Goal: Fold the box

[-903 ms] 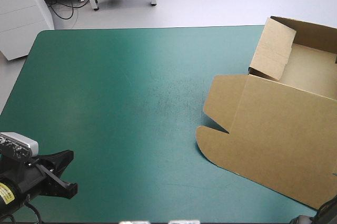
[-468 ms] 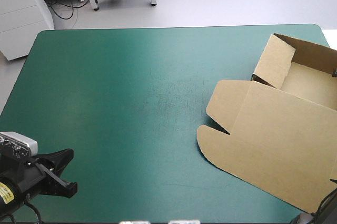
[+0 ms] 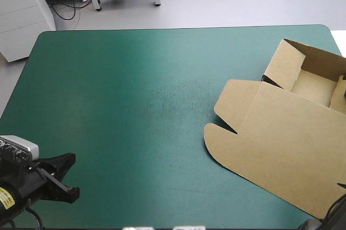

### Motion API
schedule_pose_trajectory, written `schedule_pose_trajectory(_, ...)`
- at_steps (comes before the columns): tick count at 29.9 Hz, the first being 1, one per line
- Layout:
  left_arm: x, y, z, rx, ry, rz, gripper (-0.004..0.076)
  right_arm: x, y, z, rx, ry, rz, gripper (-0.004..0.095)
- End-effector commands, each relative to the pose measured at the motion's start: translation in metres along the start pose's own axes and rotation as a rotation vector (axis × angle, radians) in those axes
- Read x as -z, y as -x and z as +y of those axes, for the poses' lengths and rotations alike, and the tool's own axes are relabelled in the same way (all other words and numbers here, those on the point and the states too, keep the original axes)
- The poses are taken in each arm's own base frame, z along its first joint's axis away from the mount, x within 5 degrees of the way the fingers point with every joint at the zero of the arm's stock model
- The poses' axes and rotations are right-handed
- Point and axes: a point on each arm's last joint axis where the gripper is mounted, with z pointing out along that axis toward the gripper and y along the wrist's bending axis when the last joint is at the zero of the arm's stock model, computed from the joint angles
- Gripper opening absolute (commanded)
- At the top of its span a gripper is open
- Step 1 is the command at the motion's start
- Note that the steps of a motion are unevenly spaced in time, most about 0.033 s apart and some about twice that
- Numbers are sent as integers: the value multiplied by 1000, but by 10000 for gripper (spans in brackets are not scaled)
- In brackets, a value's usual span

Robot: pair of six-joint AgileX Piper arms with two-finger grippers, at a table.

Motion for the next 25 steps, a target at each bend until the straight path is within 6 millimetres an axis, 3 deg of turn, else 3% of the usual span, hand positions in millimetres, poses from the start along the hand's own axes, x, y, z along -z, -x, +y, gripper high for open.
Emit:
schedule_pose_trajectory(1, 2, 10, -2, 10, -16, -63, -32, 62, -4, 4, -6, 2, -136, 816)
schedule_pose_trajectory(7, 2, 8, -2, 10, -15, -51, -32, 116, -33, 24, -11, 91, -231, 800)
schedule_pose_trajectory(10, 2, 9, -1, 7, -10, -53, -32, 140, -54, 32, 9, 83, -267, 735)
schedule_pose_trajectory(14, 2, 9, -1, 5, -6, -51, -32, 173, -78, 51, 56, 100, -336, 519)
schedule_pose_trajectory(20, 2, 5, -1, 3, -1, -16, -32, 220, -119, 95, 215, 166, -454, -4)
schedule_pose_trajectory(25, 2, 0, 0, 0, 7, 37, -32, 236, -157, 133, 402, 251, -477, -18)
